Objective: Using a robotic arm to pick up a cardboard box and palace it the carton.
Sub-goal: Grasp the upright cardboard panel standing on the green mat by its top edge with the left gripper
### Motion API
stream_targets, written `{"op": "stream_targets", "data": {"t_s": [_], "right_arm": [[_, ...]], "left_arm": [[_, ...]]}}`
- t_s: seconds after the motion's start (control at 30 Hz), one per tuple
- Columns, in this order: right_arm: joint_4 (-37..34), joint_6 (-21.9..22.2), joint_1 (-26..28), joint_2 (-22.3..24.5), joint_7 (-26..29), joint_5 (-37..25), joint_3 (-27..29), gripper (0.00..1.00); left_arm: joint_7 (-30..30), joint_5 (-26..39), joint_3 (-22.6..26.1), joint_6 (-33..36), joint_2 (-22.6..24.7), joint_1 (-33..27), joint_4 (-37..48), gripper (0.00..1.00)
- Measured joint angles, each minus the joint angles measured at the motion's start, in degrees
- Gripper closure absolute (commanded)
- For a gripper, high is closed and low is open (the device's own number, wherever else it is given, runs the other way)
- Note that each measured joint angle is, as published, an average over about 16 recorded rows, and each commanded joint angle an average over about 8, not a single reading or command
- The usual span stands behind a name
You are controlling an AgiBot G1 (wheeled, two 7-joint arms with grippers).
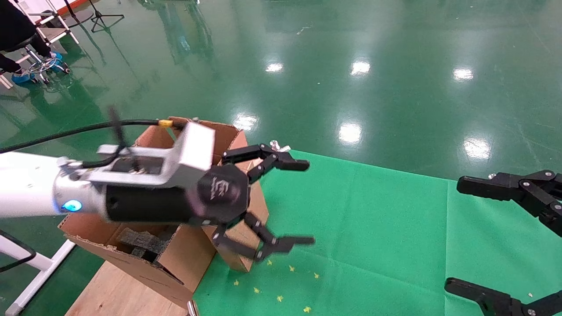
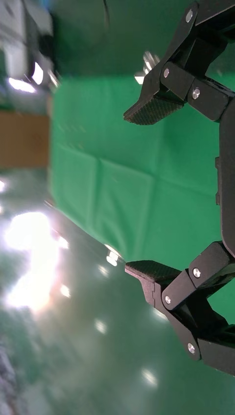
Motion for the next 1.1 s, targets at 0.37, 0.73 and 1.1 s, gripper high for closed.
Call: {"op": "stream_targets", "data": {"t_s": [0.37,0.73,1.1], "right_arm": [[-0.04,-0.03,0.15,-0.01,-0.02,0.00,-0.05,1.00],[-0.07,-0.04,0.18,-0.01,-0.05,0.02,-0.10,1.00],[-0.08,-0.02,0.20,0.01,-0.07,0.05,-0.15,1.00]], "left_arm": [[-6.11,10.34,2.53,-7.70,-0.65,-2.70,-0.54,0.00],[-28.27,32.04,8.54,-15.03,-1.67,-10.91,-1.12,0.00],[-55.87,46.59,15.01,-3.51,-0.06,-21.74,-1.50,0.00]]}}
